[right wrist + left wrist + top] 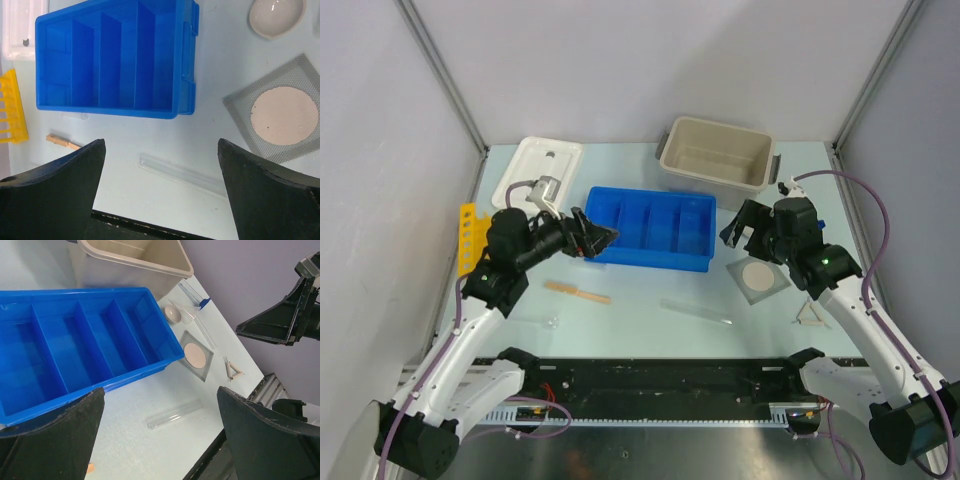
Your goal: Organize the chemistry lab equipment
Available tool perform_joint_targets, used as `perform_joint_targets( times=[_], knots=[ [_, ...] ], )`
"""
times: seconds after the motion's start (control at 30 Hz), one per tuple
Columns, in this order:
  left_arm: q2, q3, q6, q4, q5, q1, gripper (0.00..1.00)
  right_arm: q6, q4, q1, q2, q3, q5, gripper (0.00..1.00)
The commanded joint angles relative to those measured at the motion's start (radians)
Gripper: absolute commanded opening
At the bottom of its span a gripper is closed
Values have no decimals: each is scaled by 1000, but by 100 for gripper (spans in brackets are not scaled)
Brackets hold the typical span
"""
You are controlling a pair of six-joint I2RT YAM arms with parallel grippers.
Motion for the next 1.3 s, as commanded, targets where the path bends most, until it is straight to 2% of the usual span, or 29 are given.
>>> perform_joint_targets(
  times=[0.0, 0.2, 0.33, 0.43, 0.57, 0.67, 0.77, 1.0, 1.27],
  knots=[
    [3, 7, -16, 33, 26, 11, 100, -19, 5, -4, -6, 21, -5, 99],
    [-3, 5, -13, 32, 17, 12, 99, -28, -2, 3, -1, 21, -49, 99],
    [-7, 4, -13, 33, 12, 13, 99, -56, 8, 64, 3, 11, -64, 99],
    [-11, 3, -14, 33, 4, 15, 99, -91, 46, 187, 5, -9, -49, 96],
    [-31, -3, -18, 29, -32, 30, 99, -138, 80, 409, 71, -14, 61, 90],
    [-53, -10, -28, 18, -82, 52, 99, -191, 99, 556, 164, -15, 144, 82],
    [-62, -10, -29, -2, -131, 63, 99, -235, 111, 630, 263, -15, 198, 70],
    [-46, 2, -6, -36, -181, 66, 99, -287, 117, 664, 433, -15, 200, 58],
    [-26, 2, -8, -42, -180, 65, 99, -350, 153, 663, 511, -15, 208, 55]
  ],
)
